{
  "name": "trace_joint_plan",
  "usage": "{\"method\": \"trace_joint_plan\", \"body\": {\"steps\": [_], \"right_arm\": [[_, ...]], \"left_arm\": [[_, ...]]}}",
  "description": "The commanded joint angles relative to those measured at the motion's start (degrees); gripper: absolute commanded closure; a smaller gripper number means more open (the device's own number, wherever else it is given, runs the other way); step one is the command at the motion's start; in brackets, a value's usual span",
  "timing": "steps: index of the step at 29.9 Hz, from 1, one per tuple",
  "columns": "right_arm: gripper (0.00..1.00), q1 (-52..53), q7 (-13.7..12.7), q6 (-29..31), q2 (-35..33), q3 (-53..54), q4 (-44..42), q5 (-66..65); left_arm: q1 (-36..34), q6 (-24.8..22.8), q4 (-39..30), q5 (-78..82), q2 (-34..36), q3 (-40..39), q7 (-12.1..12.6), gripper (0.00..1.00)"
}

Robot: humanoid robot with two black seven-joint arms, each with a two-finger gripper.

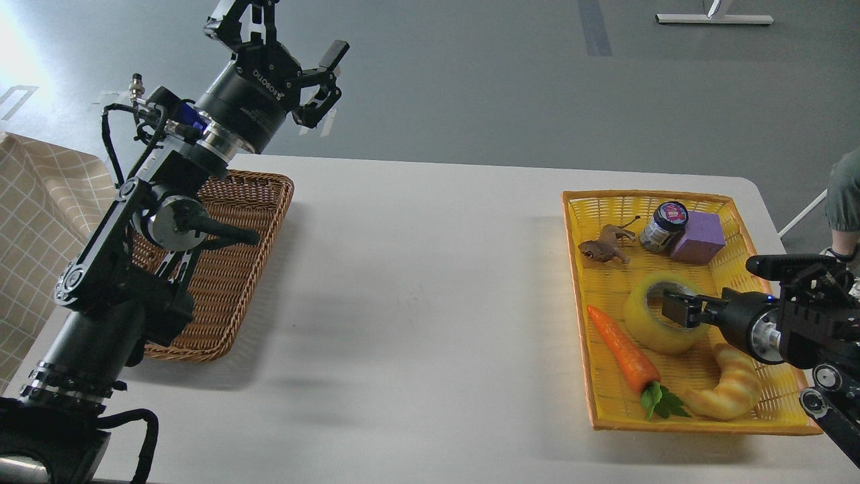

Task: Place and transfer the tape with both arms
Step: 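Close the right gripper on the tape roll's rim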

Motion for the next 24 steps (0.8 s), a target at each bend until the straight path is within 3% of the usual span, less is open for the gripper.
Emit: {"method": "trace_joint_plan", "body": {"steps": [1, 6, 18, 24], "right_arm": [[0.06, -0.1, -0.1, -0.1, 0.4, 0.0, -1.0, 0.0], [0.06, -0.4, -0.1, -0.8, 0.4, 0.0, -1.6, 0.0], [0.44, -0.5, -0.4, -1.3, 2.0, 0.0, -2.7, 0.1], [0.49, -0.6, -0.6, -1.2, 2.1, 0.0, -2.7, 0.1]], "left_arm": [[0.0, 0.1, 0.0, 0.0, 0.0, 0.0, 0.0, 0.02], [0.0, 0.1, 0.0, 0.0, 0.1, 0.0, 0.0, 0.02], [0.2, 0.1, 0.0, 0.0, -0.1, -0.1, 0.0, 0.02], [0.3, 0.1, 0.3, -0.1, -0.1, -0.2, -0.1, 0.02]]}}
